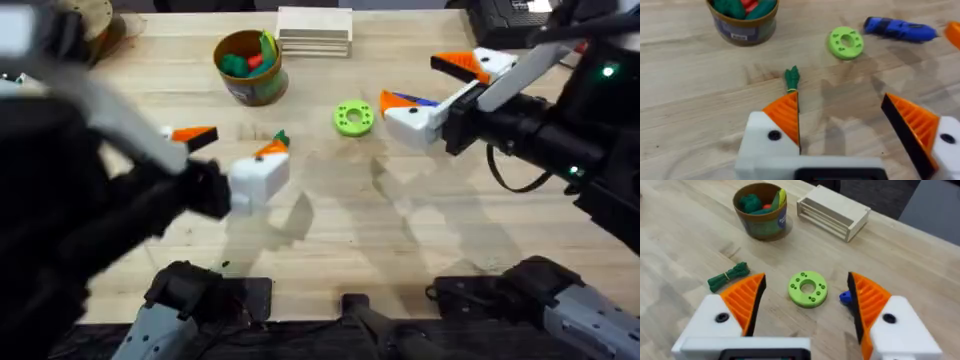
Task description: Pick up the gripper from the table and insert it into the empty holder that is missing its gripper. Then pick up a screw, insert it into the mounting hole, and use the screwdriver to tighten it. Finally, clean up the table by picking up the vegetable and placing it into the bucket.
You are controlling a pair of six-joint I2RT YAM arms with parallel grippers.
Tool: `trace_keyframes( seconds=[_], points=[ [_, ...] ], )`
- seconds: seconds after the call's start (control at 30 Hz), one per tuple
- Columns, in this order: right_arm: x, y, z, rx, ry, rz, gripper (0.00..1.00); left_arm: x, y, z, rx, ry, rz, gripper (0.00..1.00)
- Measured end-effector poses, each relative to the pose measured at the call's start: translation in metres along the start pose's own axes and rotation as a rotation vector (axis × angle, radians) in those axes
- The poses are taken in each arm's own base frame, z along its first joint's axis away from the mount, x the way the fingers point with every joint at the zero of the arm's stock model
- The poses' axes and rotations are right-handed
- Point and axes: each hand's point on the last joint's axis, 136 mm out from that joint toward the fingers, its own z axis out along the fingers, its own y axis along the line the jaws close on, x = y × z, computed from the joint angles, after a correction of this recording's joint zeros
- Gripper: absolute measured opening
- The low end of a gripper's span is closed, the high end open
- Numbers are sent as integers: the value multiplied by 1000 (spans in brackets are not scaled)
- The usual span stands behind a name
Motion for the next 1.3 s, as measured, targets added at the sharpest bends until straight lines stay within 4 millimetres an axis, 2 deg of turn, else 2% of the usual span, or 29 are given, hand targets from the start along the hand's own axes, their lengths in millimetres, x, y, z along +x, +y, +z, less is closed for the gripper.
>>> trace_keyframes(
  seconds=[0.07,0.2,0.3,0.33,0.37,0.47,0.63,0.8,0.97,1.0,1.07,1.23,1.27,1.3],
  points=[
    [4,0,0,-1,15,19,936,-1,5,13,-24,50,-7,987],
    [10,1,0,-2,39,68,935,10,12,39,-56,167,-23,987],
    [11,1,0,-4,47,97,936,6,16,55,-68,185,-22,987],
    [11,1,0,-3,46,113,935,7,23,77,-94,227,-18,987],
    [11,1,0,-3,46,116,935,8,25,84,-103,242,-17,987],
    [11,1,0,-3,46,121,935,19,33,111,-125,317,-20,987],
    [11,1,0,-3,46,128,935,52,46,148,-159,467,-32,987],
    [11,1,0,-3,46,131,935,73,54,167,-176,550,-39,987],
    [11,1,0,-3,46,131,935,81,58,181,-183,566,-40,995],
    [11,1,0,-3,46,131,935,83,59,183,-184,574,-40,967],
    [11,1,0,-3,45,131,935,87,60,184,-188,592,-42,815],
    [5,1,0,-3,21,127,935,87,61,184,-192,592,-36,78],
    [3,1,0,-3,12,125,935,86,61,184,-191,589,-34,26],
    [2,1,0,-3,6,125,935,85,61,184,-190,591,-34,17]
  ],
)
